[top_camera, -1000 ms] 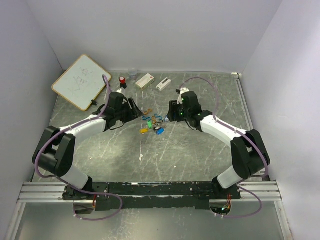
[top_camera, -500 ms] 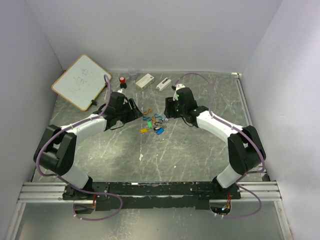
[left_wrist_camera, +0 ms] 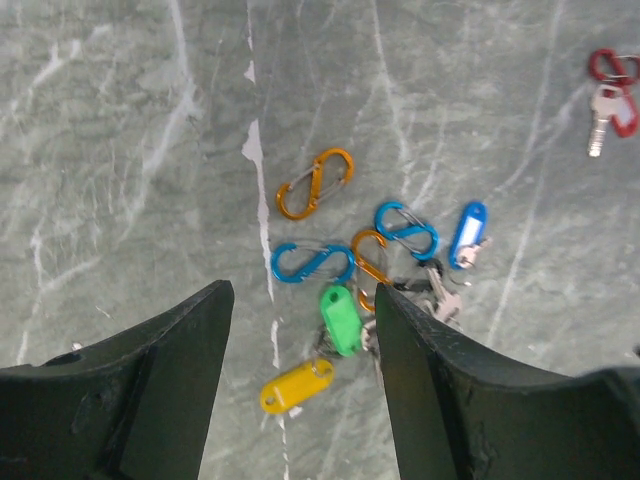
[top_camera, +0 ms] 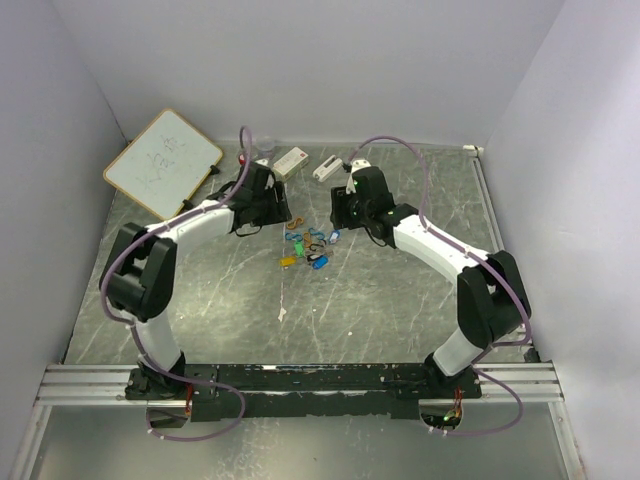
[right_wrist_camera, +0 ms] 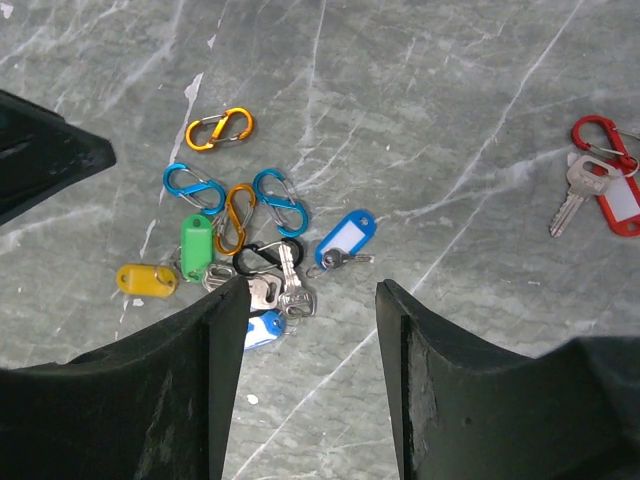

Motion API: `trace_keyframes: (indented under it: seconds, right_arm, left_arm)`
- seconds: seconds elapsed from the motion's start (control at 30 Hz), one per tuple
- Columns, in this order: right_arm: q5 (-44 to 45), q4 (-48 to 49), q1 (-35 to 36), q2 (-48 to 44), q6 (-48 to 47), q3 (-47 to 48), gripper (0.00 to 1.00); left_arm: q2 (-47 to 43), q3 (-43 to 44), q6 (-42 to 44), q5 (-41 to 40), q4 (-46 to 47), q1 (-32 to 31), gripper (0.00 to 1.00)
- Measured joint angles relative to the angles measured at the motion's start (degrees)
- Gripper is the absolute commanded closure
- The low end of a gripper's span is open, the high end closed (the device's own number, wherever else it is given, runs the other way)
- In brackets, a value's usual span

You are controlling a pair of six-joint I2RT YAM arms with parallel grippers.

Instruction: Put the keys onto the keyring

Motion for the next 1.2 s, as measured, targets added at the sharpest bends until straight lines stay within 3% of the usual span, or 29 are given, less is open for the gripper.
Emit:
trace_keyframes:
  seconds: [0.47, 1.2]
  right_arm:
    - [1.51, -1.18, 0.0, -0.96, -0.57, -0.02, 0.45]
    - [2.51, -1.2, -0.04, -1.53, -0.68, -1.22, 0.45]
  left_arm:
    - [10.64, 7.37, 7.78, -9.84, -3.26, -3.15, 0.3]
    - [13.75, 7.78, 16.85, -11.15, 4.55, -4.81, 0.29]
